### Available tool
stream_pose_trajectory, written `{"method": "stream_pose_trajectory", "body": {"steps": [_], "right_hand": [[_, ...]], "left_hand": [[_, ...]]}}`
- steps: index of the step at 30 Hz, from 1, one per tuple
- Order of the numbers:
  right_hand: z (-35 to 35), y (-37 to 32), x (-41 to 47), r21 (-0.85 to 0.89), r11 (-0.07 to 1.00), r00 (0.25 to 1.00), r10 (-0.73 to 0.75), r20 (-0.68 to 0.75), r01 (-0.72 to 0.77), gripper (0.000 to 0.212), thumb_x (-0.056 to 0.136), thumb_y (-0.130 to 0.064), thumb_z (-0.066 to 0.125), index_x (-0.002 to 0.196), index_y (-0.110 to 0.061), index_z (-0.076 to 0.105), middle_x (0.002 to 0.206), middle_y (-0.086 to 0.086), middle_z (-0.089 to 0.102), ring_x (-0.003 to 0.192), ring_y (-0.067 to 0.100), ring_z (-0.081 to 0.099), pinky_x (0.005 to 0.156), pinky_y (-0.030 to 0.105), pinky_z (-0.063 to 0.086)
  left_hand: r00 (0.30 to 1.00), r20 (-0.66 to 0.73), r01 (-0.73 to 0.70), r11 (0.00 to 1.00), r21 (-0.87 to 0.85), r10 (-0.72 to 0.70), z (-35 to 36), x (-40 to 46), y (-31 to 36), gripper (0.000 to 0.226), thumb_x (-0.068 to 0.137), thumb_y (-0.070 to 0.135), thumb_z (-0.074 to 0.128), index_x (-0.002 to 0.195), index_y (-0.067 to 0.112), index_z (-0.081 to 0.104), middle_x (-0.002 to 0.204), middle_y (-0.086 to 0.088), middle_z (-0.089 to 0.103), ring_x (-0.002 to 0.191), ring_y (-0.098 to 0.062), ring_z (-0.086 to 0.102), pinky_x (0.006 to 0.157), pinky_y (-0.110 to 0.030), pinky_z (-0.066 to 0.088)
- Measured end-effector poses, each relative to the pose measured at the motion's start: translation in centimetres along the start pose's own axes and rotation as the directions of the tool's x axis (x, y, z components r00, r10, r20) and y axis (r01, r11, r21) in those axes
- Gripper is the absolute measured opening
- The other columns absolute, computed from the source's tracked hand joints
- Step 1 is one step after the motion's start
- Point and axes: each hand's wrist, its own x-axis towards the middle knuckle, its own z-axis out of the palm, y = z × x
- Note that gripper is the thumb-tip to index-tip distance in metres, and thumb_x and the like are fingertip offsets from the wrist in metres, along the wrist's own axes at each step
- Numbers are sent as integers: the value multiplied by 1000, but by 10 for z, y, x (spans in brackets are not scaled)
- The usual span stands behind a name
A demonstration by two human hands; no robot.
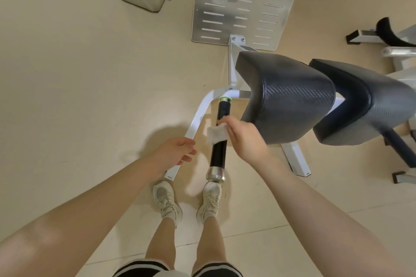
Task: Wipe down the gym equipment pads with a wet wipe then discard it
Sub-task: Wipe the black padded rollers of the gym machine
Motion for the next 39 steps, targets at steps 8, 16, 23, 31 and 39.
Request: {"method": "stream_pose_trajectory", "body": {"steps": [8, 16, 23, 31, 39], "right_hand": [[16, -11, -46, -70, 966, 936, -219, 274, 247, 31, 95, -7, 45, 124, -13, 54, 123, 3, 59, 110, 20, 57, 90, 25, 42], [-101, 14, -72, 689, 712, 973, 227, -46, -133, 19, 95, -8, 44, 95, -7, 62, 87, 7, 63, 80, 18, 59, 66, 23, 50], [-191, 134, -104, 929, 276, 927, 349, 142, -246, 18, 98, -10, 41, 93, -2, 56, 87, 16, 60, 79, 24, 60, 69, 31, 53], [-247, 248, -124, 974, -208, 935, 319, 154, -89, 36, 98, -14, 41, 127, 7, 47, 125, 22, 57, 115, 29, 57, 100, 37, 45], [-266, 296, -70, 980, -197, 797, 590, 125, -8, 27, 95, -12, 50, 119, -2, 52, 113, 16, 60, 96, 27, 60, 77, 32, 53]], "left_hand": [[981, -181, -78, 997, -16, 74, 15, -2, 18, 24, 93, 8, 44, 114, 12, 57, 94, 2, 63, 79, -11, 58, 74, -21, 44], [910, -72, -402, 912, 84, 408, 94, -35, 115, 22, 95, 10, 43, 93, 19, 64, 89, 3, 63, 79, -9, 56, 78, -20, 44], [917, 23, -398, 917, -1, 398, 233, -29, 182, 32, 97, 25, 44, 100, 0, 63, 85, -8, 66, 68, -5, 62, 66, -15, 50], [897, -59, -437, 899, 28, 438, 345, 13, 233, 7, 91, 11, 54, 88, 15, 60, 86, -6, 64, 75, -15, 58, 68, -23, 47], [870, -76, -475, 870, 134, 487, 381, 84, 282, 11, 89, 15, 57, 80, 21, 57, 73, 1, 60, 63, -8, 53, 60, -21, 44]]}}
